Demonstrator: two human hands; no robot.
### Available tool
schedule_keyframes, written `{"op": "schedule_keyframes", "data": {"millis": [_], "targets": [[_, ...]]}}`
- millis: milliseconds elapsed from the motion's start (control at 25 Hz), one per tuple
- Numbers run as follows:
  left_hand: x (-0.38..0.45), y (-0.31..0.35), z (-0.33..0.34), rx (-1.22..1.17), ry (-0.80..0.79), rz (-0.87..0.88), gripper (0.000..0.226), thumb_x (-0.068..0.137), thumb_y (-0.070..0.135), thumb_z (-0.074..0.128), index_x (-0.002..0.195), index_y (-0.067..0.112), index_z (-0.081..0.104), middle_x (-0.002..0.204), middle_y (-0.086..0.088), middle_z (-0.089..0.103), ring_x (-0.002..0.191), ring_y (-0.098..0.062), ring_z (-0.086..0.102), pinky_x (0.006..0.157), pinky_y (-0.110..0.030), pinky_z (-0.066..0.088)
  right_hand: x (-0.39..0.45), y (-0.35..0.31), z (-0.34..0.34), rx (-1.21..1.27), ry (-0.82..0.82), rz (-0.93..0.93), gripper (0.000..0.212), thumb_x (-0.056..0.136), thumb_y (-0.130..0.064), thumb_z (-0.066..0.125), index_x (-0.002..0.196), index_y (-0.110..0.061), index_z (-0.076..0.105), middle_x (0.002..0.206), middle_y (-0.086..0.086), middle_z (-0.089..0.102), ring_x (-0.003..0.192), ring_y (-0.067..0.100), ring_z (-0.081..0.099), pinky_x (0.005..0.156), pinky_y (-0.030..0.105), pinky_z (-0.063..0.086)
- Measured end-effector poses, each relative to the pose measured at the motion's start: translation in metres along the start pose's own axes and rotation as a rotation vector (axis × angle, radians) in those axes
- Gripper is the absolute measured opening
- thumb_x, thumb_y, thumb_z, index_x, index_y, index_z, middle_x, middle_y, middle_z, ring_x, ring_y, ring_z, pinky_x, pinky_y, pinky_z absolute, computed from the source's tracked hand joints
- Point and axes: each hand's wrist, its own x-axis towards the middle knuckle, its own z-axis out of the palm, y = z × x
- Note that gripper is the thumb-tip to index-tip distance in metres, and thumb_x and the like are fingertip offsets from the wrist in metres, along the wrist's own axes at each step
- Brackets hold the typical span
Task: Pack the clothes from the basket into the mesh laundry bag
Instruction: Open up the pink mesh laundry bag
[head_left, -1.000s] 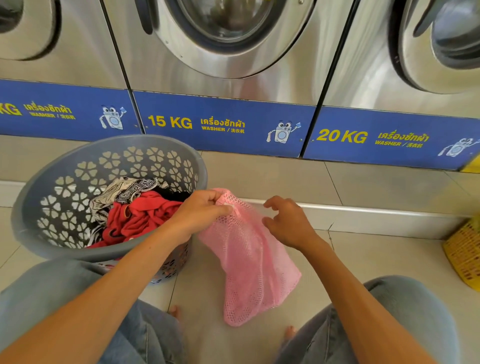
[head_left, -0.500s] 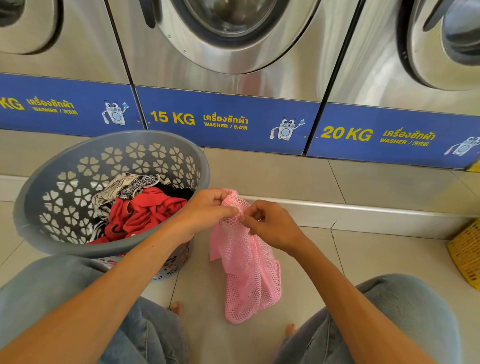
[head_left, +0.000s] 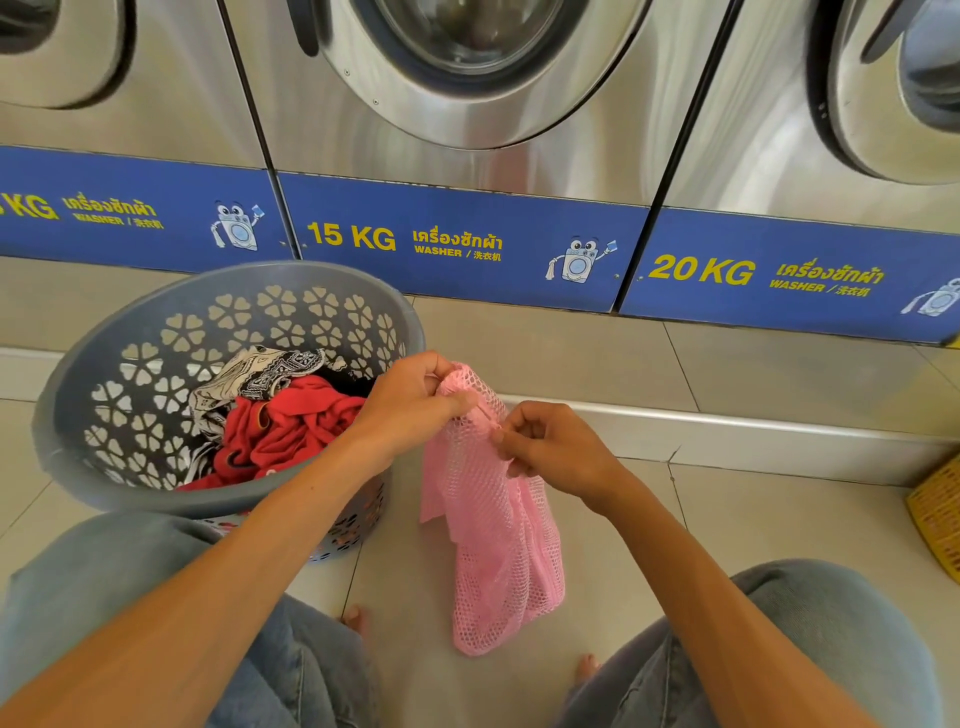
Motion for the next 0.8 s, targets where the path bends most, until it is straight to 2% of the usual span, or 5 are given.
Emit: {"op": "schedule_keyframes", "data": {"millis": [160,280,560,680,800], "targets": [[0.011,0.012,-0.019,-0.102,0.187,-0.017,0.017,0.087,0.018,0.072,0.1,0.017,0.061,0.105,0.003,0.069,0.093,-0.014,0.067,0.08,-0.031,0.053,0.001,0.03,-0.016,-0.448,-0.039,0.134,0.014,0.09,-0.029,0.064,0.079,-0.02,0.063,0.084,-0.001,0.074,0.077,0.017,0.072,0.078,0.034,0.059],[0.014,0.019,-0.024,-0.151,0.344,0.037,0.025,0.094,0.009,0.057,0.112,0.026,0.053,0.102,0.004,0.06,0.076,-0.013,0.056,0.064,-0.028,0.045,-0.003,0.037,-0.026,-0.402,-0.052,0.204,0.012,0.09,-0.026,0.065,0.079,-0.021,0.063,0.082,-0.003,0.073,0.072,0.014,0.073,0.067,0.027,0.055],[0.001,0.014,0.011,0.348,-0.236,0.214,0.045,0.096,0.003,0.05,0.129,0.028,0.066,0.087,0.009,0.067,0.042,0.005,0.044,0.044,-0.007,0.032,-0.011,0.007,-0.027,-0.08,0.028,0.011,0.015,0.093,-0.027,0.065,0.086,-0.014,0.067,0.076,-0.001,0.076,0.067,0.012,0.074,0.075,0.033,0.058],[-0.004,0.004,0.021,0.466,-0.368,0.305,0.057,0.089,0.016,0.067,0.141,0.035,0.054,0.109,0.012,0.062,0.073,0.012,0.052,0.063,-0.003,0.038,-0.012,0.0,-0.025,-0.028,0.001,-0.022,0.017,0.094,-0.024,0.066,0.091,-0.007,0.068,0.079,0.003,0.076,0.068,0.016,0.074,0.074,0.03,0.06],[0.001,-0.005,0.024,0.642,-0.327,0.317,0.042,0.083,0.038,0.074,0.124,0.037,0.067,0.099,0.007,0.066,0.078,-0.002,0.056,0.068,-0.025,0.046,-0.013,-0.001,-0.022,-0.043,-0.024,-0.049,0.015,0.094,-0.023,0.065,0.091,-0.009,0.07,0.079,0.001,0.076,0.069,0.015,0.074,0.075,0.028,0.06]]}}
